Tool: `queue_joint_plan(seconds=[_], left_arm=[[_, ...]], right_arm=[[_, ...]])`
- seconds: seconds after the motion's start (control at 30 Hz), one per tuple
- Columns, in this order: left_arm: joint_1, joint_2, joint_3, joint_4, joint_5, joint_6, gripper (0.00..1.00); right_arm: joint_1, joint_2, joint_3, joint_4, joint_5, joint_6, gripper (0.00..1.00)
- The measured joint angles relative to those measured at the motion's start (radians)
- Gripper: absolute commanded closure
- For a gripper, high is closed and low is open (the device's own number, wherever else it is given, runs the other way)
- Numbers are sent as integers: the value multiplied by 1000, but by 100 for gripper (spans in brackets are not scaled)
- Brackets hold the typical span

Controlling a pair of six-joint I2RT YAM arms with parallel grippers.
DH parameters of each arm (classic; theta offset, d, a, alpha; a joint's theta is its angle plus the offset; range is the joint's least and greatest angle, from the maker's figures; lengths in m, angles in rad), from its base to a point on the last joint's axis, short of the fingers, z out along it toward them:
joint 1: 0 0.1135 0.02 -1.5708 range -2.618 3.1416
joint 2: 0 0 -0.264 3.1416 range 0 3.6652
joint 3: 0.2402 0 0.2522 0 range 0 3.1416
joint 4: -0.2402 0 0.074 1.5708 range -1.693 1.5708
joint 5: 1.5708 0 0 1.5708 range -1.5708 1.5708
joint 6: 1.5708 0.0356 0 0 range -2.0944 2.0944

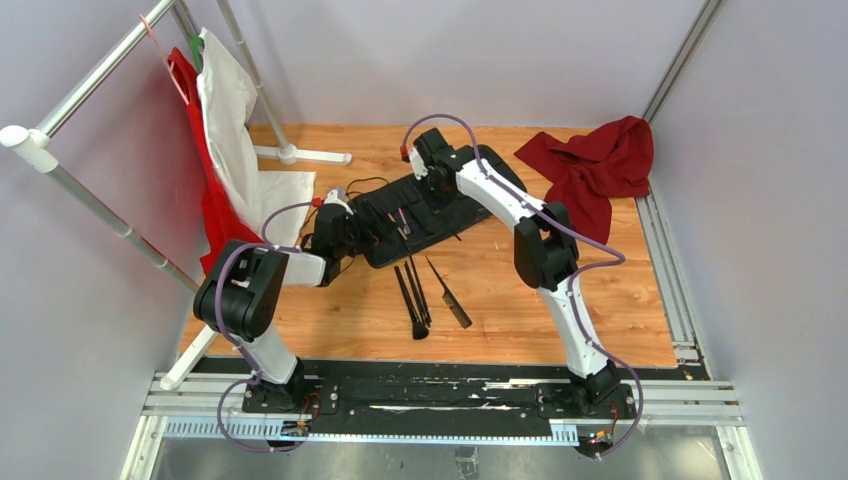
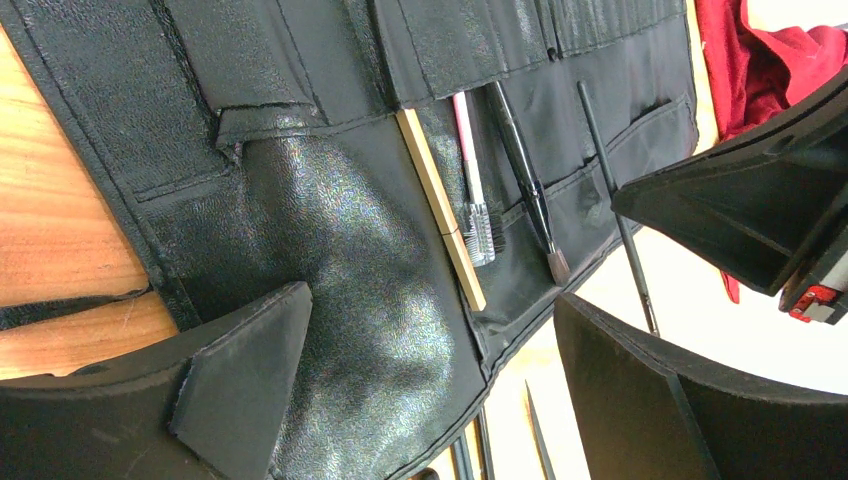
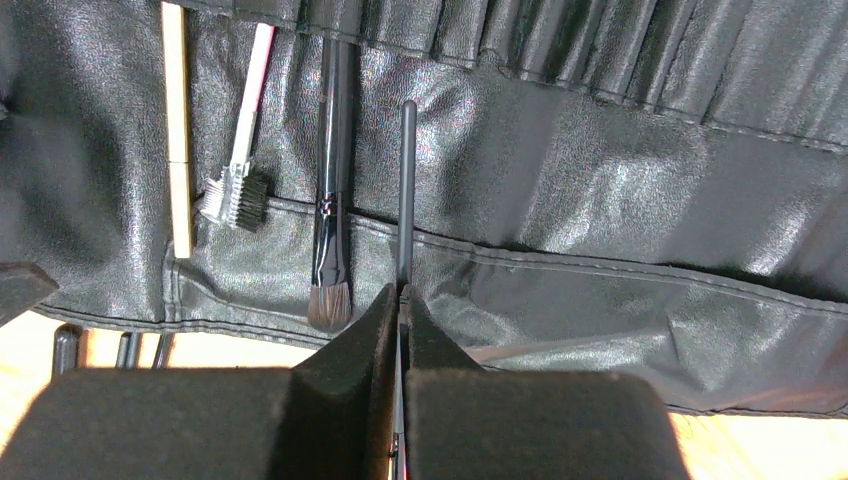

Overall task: Organize the makeup
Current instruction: Place the makeup brush in the cosmetics bag.

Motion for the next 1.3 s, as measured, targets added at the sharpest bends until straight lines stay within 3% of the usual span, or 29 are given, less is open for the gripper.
queue_joint_plan(seconds=[1.3], left_arm=[[0,13,10,8,3,0,2]], right_arm=[[0,114,83,0,-40,0,99]])
